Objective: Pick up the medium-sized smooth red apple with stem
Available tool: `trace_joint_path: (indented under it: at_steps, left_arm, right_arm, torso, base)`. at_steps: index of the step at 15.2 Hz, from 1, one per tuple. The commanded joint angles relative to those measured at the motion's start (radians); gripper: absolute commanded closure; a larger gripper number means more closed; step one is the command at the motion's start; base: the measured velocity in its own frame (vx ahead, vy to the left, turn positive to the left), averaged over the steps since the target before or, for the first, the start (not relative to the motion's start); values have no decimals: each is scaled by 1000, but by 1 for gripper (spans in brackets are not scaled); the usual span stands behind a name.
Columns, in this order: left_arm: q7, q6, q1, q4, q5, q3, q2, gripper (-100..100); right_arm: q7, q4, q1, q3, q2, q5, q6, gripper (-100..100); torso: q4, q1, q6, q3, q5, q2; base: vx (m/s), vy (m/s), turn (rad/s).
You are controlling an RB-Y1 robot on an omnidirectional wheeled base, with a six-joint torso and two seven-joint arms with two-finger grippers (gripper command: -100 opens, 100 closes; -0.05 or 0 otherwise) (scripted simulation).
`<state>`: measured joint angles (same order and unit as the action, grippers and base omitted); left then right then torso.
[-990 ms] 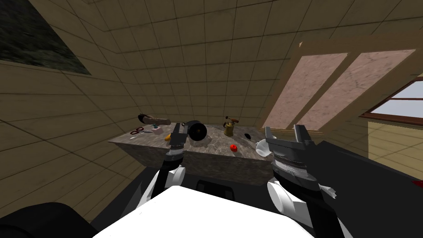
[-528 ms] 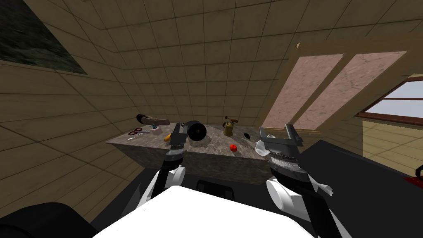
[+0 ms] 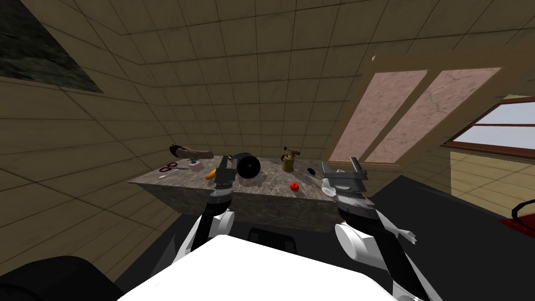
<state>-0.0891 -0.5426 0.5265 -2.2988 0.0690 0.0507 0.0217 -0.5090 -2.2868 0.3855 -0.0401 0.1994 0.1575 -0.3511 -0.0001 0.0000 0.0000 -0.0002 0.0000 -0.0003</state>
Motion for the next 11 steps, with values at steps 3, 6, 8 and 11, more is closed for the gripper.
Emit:
trace_joint_path:
  at_steps: [3,6,8,11]
  left_arm:
    - [0,0,0,0,0,0,0,0]
    - [0,0,0,0,0,0,0,0]
    - [0,0,0,0,0,0,0,0]
    - [0,0,0,0,0,0,0,0]
  right_arm:
    - [-76,27,-23,3,19,37,42,-100]
    - [-135,45,-41,7,34,70,83,-100]
    - [-185,65,-60,12,48,104,126,-100]
    - [-243,85,-80,16,63,139,169,-100]
  torso:
    - [0,0,0,0,0,0]
    - [0,0,0,0,0,0]
    - [0,0,0,0,0,0]
    - [0,0,0,0,0,0]
  base:
    - [1,3,-28]
    - [2,3,-28]
    - [2,4,-34]
    - [2,4,-30]
